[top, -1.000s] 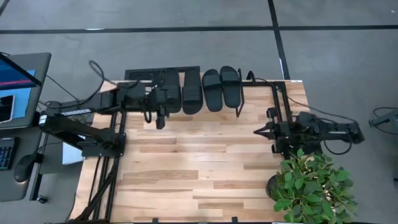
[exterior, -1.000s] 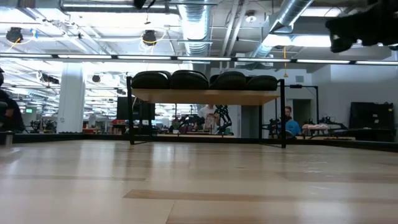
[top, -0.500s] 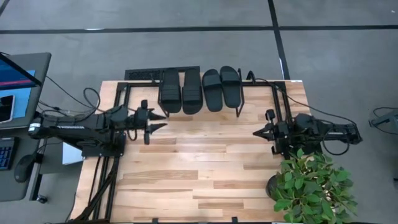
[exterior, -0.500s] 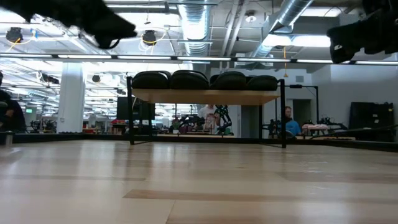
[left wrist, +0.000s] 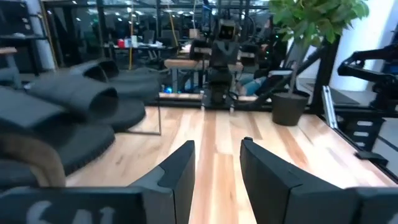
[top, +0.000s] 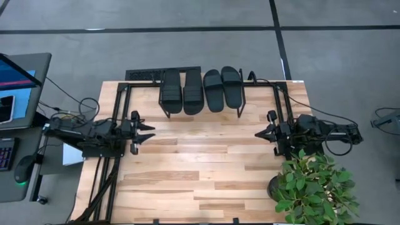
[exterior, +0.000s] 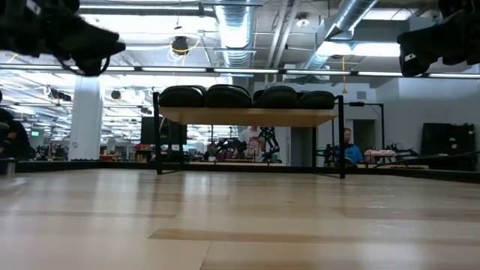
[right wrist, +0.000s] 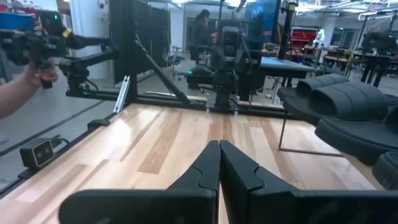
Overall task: Pick and place slides into the shelf
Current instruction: Return to Home Position
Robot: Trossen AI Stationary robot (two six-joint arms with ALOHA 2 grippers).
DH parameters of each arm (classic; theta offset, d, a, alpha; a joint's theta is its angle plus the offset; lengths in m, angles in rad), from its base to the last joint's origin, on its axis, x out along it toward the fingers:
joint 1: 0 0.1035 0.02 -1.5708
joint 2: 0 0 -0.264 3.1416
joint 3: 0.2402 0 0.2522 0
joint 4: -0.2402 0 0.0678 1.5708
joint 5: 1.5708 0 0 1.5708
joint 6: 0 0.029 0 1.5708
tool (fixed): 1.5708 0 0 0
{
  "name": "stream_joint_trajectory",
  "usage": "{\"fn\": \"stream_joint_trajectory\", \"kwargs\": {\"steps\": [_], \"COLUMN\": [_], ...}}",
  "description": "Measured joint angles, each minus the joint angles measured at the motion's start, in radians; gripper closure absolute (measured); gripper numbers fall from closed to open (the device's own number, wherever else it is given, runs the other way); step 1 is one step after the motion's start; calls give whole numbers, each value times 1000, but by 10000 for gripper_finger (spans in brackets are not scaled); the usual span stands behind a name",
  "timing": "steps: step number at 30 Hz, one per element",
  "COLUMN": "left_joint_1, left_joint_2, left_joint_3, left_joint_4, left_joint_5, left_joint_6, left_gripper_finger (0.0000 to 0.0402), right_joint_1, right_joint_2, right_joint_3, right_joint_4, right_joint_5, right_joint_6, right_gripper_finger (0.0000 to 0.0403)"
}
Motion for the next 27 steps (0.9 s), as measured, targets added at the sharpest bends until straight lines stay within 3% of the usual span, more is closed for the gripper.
{"fn": "stream_joint_trajectory", "kwargs": {"steps": [7,11,20,27], "left_joint_1": [-44,-64,-81,-82], "left_joint_2": [-126,-128,-124,-123], "left_joint_3": [-116,-130,-130,-131], "left_joint_4": [12,58,47,46], "left_joint_5": [-22,45,4,17], "left_joint_6": [-24,-15,-1,-22], "left_gripper_finger": [285,285,285,285], "right_joint_1": [-3,-4,-3,-4], "right_joint_2": [0,0,0,0], "right_joint_3": [0,0,0,0], "right_joint_4": [-7,-8,-24,-28], "right_joint_5": [2,4,29,126], "right_joint_6": [9,15,48,142], "right_gripper_finger": [403,403,403,403]}}
